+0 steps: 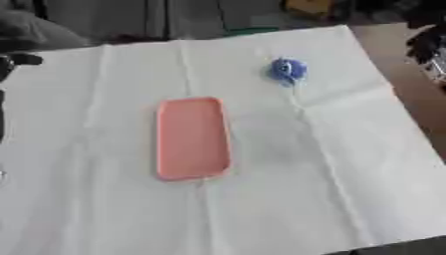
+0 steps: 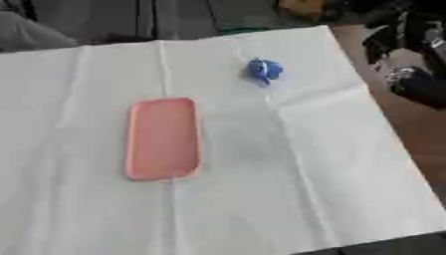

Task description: Pick up objects on the table and place them in the box.

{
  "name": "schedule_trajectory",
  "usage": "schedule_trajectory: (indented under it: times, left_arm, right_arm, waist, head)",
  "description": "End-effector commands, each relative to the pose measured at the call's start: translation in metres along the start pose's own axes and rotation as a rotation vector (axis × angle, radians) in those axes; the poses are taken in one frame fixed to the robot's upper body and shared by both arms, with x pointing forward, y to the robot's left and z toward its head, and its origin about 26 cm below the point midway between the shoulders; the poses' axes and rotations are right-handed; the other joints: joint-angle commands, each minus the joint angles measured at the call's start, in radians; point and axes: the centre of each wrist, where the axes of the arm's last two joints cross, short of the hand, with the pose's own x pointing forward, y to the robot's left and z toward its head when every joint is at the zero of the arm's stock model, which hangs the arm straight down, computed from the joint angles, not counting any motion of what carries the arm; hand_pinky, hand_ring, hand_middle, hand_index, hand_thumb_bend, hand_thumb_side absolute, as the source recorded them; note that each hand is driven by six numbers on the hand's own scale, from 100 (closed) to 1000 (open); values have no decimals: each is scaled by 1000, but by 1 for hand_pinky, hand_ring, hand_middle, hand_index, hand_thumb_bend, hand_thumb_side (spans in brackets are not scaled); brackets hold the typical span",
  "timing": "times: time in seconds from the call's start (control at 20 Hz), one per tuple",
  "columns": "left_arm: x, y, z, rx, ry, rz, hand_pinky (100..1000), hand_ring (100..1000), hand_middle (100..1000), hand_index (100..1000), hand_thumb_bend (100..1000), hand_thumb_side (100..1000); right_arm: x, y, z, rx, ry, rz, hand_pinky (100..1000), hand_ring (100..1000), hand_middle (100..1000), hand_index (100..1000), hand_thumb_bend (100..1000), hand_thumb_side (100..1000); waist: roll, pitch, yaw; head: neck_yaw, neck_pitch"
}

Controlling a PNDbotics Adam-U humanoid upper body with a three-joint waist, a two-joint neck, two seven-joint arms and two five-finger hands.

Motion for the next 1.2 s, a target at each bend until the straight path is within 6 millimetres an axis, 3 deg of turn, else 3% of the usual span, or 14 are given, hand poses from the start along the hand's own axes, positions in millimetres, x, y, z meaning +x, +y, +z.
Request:
schedule_trajectory:
  times: [0.05,1.2]
  left_arm:
    - [7,4,-6,-16,-26,-24,649,686,669,768,213,871]
    - [7,4,-5,-22,-23,-24,649,690,668,767,212,873]
  right_arm:
    - [6,-8,-3,-7,-24,23,625,598,780,656,200,648]
    - [-1,-17,-10,24,-4,66,641,608,782,686,234,634]
  waist:
    - [-2,-13,0]
    - [-2,-13,3]
  head:
    - [-3,4]
    - [-5,4]
